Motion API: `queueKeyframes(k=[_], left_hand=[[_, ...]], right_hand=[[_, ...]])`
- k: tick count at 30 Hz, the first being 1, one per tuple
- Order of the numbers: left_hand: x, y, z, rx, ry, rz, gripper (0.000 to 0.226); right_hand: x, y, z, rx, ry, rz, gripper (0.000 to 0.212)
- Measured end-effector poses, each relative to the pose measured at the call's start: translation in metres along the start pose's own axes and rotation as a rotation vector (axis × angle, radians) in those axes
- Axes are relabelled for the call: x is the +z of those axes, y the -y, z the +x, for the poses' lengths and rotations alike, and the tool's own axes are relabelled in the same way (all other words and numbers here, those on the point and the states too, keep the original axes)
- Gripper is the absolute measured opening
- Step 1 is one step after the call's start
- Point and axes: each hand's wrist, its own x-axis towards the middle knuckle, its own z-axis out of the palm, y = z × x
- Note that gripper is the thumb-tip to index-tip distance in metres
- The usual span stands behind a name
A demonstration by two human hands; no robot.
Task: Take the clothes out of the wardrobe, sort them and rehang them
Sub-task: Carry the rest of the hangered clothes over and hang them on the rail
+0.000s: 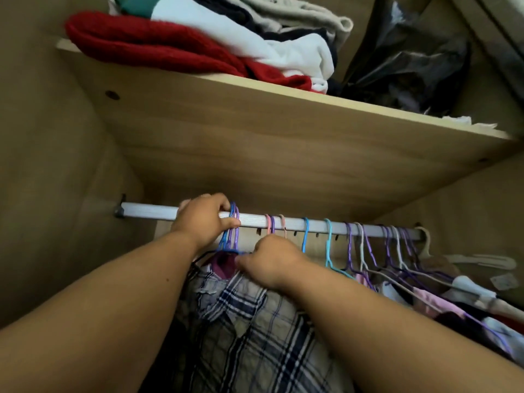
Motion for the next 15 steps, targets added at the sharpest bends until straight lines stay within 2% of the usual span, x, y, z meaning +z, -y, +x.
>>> queueKeyframes(k=[3,6,11,15], left_hand=[[-0.004,0.01,-0.003,0.033,0.073,0.055,0.068],[-0.01,0.013,-0.006,0.105,0.136,0.175,0.064],[-0.023,0.011,-0.016,0.041,0.165,0.286,0.069],[-0.038,-0.001,-0.026,-0.036,0.277,0.316,0.078]], right_hand=[[-0.003,-0.001,0.0,-0.033,0.098,0.008,0.032],[-0.009,0.005,-0.003,-0.031,0.14,0.054,0.032],[-0.014,-0.003,-0.005,-0.022,0.139,-0.123,0.03],[-0.022,-0.009,-0.017,-0.041,0.077,-0.109,0.031]])
